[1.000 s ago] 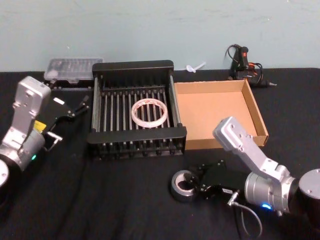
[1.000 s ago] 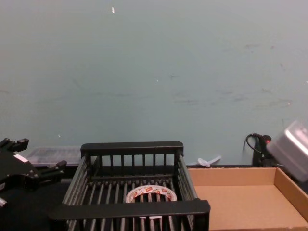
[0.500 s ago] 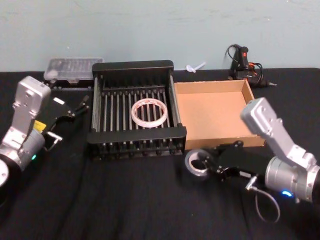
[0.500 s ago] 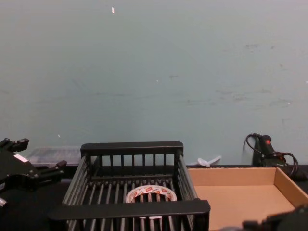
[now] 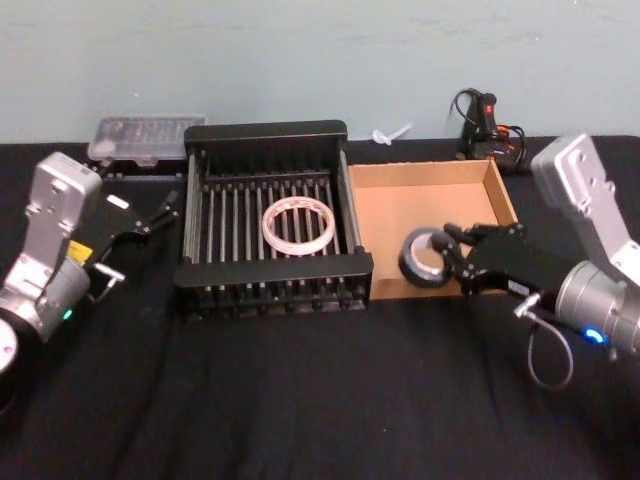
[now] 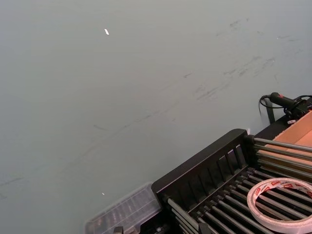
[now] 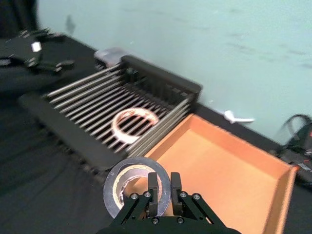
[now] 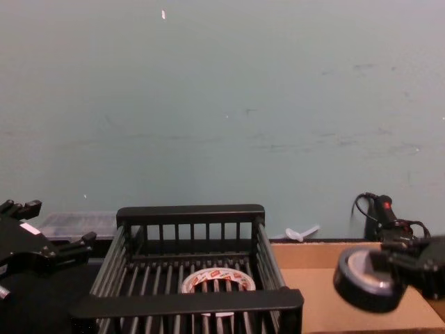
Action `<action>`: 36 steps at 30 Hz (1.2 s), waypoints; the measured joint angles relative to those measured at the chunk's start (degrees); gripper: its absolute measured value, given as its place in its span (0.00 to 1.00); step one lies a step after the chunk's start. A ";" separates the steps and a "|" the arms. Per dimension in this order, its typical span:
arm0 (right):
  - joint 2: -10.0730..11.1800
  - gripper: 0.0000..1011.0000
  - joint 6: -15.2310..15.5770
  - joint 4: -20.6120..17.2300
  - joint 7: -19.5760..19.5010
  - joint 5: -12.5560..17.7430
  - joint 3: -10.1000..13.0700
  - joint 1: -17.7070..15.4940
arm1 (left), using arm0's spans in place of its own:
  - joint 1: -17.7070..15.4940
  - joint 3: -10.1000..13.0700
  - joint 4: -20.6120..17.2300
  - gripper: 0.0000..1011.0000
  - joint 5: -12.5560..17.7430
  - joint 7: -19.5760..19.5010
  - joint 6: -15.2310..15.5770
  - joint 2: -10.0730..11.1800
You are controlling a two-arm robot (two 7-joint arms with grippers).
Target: Pick up the white tape and place it into the black box , Pick up the silver tape and place it into the brown box.
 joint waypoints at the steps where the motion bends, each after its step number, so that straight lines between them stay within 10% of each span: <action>1: -0.33 0.16 0.02 0.20 -0.40 0.00 0.22 0.29 | 0.00 0.00 0.00 0.99 0.00 0.00 0.00 0.00; 12: -5.54 0.16 0.79 5.86 -4.72 -2.09 1.25 6.13 | 0.00 0.00 0.00 0.99 0.00 0.00 0.00 0.00; 36: -17.67 0.16 0.61 32.46 -8.35 -8.76 -0.73 21.94 | 0.00 0.00 0.00 0.99 0.00 0.00 0.00 0.00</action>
